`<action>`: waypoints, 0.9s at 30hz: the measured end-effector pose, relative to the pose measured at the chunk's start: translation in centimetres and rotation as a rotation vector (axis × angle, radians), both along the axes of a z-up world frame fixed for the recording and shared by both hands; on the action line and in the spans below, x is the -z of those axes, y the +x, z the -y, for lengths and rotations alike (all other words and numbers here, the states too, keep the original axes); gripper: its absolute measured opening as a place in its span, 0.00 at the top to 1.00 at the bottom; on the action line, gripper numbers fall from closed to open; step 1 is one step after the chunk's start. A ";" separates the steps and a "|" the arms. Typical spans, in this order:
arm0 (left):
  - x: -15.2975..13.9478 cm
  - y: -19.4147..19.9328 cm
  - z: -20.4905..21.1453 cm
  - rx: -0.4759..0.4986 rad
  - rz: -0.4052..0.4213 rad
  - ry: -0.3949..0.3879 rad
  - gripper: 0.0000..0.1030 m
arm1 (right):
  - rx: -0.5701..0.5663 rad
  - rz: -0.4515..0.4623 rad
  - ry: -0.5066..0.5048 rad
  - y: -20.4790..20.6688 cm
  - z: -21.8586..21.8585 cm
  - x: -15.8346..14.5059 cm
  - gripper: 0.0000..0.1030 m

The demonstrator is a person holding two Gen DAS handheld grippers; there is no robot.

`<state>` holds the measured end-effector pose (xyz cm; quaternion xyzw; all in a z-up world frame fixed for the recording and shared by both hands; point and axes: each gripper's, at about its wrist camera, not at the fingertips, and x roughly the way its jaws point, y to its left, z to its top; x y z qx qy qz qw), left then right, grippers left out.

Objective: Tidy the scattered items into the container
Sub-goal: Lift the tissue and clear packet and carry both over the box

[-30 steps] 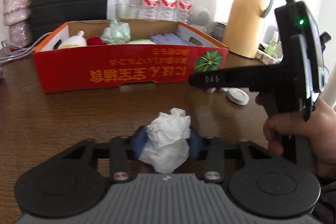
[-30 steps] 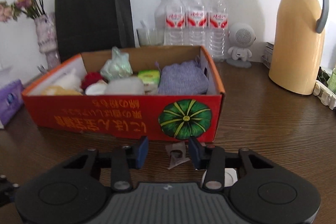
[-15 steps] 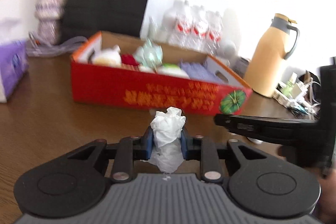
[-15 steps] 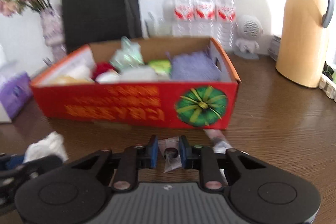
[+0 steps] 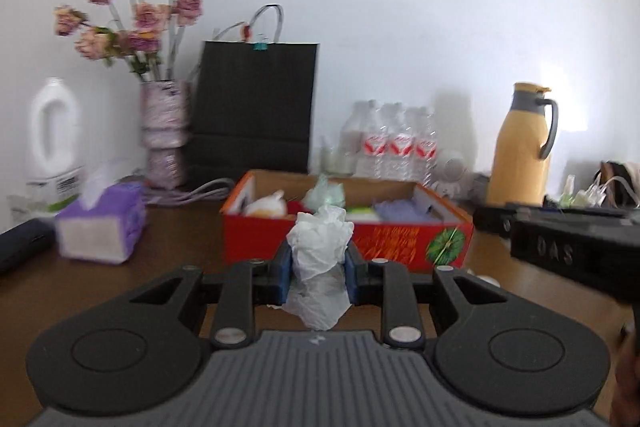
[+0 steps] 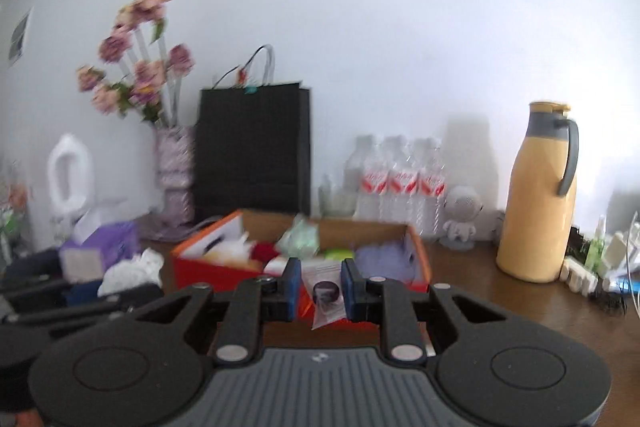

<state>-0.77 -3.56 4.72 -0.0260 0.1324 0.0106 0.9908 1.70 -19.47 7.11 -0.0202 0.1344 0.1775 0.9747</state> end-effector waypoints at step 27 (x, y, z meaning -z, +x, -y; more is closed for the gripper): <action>-17.0 6.1 -4.5 0.101 0.230 -0.099 0.74 | -0.004 0.350 0.112 0.5 3.7 -11.7 0.81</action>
